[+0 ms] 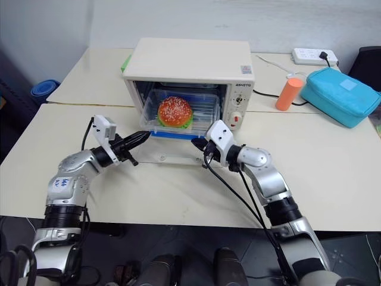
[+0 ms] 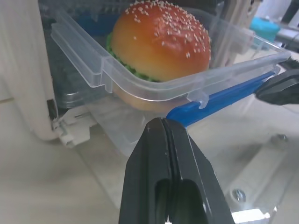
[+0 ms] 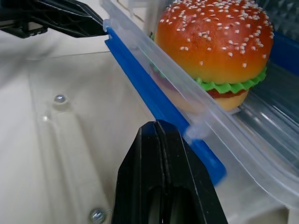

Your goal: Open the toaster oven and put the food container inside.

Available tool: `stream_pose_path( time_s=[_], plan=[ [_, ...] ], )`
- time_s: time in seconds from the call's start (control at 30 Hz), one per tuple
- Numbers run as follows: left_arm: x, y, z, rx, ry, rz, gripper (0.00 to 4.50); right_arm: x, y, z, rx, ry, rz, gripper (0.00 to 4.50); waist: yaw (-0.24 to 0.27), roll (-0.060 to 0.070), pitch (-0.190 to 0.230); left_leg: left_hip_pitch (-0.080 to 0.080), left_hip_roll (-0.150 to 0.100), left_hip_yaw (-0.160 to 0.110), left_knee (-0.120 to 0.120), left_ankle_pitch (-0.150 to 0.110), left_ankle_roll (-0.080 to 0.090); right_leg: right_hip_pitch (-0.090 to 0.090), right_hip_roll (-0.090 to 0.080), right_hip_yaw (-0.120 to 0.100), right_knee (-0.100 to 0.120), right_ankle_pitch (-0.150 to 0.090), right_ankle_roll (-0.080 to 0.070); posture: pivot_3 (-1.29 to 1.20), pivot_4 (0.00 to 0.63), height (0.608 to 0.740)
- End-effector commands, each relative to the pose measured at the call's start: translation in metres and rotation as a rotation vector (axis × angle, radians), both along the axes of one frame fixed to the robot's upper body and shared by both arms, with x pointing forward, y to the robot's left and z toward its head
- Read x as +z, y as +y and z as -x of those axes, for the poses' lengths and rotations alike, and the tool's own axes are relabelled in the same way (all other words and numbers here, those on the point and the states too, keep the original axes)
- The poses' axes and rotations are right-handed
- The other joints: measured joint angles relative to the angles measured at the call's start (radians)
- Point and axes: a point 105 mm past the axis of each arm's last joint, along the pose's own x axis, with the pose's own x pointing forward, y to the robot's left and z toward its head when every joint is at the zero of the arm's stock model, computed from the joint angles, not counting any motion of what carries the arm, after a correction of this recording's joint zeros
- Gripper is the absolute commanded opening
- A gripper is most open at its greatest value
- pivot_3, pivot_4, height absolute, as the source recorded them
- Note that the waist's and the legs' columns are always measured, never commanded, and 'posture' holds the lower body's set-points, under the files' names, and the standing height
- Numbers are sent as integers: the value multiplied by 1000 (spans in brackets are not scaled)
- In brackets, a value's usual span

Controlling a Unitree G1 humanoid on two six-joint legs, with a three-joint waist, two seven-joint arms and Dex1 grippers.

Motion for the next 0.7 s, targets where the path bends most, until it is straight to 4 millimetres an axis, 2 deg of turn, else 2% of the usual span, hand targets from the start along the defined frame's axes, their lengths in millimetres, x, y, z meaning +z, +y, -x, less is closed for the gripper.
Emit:
stream_pose_path(
  time_s=[0.03, 0.13, 0.4, 0.57, 0.7],
  plan=[
    [14, 3, -12, 62, -69, 19, 0, 19, -6, -15, -52, -72, -51, 14, 0, 0, 0, 0, 0, 0, 0, 0, 0, 0, 0, 0, 0, 0, 0, 0, 150, 740],
    [20, 3, -24, 115, -93, 62, 0, 22, -5, -27, -78, -87, -54, 14, 0, 0, 0, 0, 0, 0, 1, 0, 0, 0, 0, -2, 0, 0, 0, 0, 150, 740],
    [27, -5, -41, 161, -134, 111, 0, 34, 2, -43, -104, -130, -76, 14, -3, 0, 0, -1, 0, 0, 1, 0, 0, 0, 0, -4, 3, 0, 0, 0, 150, 740],
    [25, -11, -38, 121, -141, 109, 0, 36, 11, -44, -84, -125, -92, 14, -8, 0, 0, -1, 0, 0, 2, 0, 0, 0, 0, -3, 4, 0, 0, 0, 150, 740],
    [23, 4, -28, 111, -124, 70, 0, 39, 15, -45, -81, -126, -102, 14, -20, 0, 0, -1, -1, -1, 2, 0, 0, 0, -1, -2, 4, 0, 0, 0, 150, 740]
  ],
)
